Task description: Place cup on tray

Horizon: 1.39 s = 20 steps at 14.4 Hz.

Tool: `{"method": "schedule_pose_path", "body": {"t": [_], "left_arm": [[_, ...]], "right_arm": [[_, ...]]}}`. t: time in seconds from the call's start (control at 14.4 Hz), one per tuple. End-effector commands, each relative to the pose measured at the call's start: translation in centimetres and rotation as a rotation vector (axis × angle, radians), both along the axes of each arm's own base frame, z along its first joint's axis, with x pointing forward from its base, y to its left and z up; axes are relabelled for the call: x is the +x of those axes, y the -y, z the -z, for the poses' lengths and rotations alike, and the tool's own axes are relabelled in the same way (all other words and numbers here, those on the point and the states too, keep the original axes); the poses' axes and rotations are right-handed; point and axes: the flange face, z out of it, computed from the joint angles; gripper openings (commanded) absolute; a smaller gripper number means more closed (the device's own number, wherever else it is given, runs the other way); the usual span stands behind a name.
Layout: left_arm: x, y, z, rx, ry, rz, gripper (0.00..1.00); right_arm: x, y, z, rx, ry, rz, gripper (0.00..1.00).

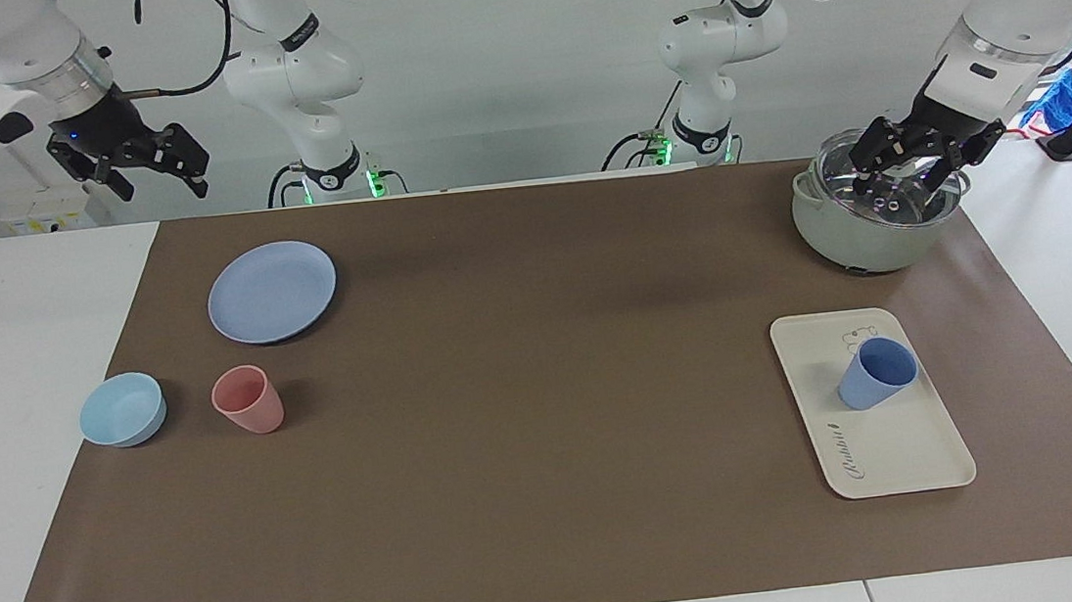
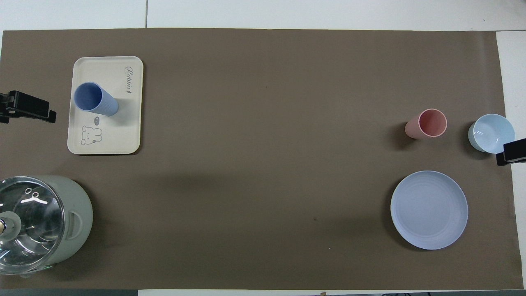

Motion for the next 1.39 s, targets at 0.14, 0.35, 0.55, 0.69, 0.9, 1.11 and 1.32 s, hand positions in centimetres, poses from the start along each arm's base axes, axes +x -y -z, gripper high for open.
{"method": "schedule_pose_path", "body": {"t": [0.14,0.35,0.55,0.69,0.9,1.11,1.32], "left_arm": [[-0.7,-0.2,-0.1,-0.005,-0.001,-0.015,1.00],[-0.7,-0.2,-0.1,-0.005,-0.001,-0.015,1.00],[-0.7,-0.2,-0.1,-0.005,-0.001,-0.015,1.00],[-0.8,-0.2,-0.2,-0.005,0.002,-0.016,1.00],[-0.7,-0.2,-0.1,-0.005,-0.001,-0.015,1.00],[-0.8,-0.2,-0.2,-0.005,0.001,-0.015,1.00],[-0.7,-0.2,-0.1,-0.005,0.001,-0.016,1.00]], "right_arm": [[2.9,-2.4,1.6,-0.030,-0.014,-0.081,1.00],[3.0,-2.1,1.4,-0.028,-0.028,-0.071,1.00],[3.5,-3.5,1.7,-0.035,-0.020,-0.104,1.00],[3.6,-3.4,2.0,-0.034,-0.028,-0.101,1.00],[3.8,-3.2,1.8,-0.036,-0.011,-0.098,1.00],[4.7,-3.0,2.1,-0.036,-0.013,-0.098,1.00],[4.6,-2.9,2.0,-0.036,-0.015,-0.095,1.00]]}}
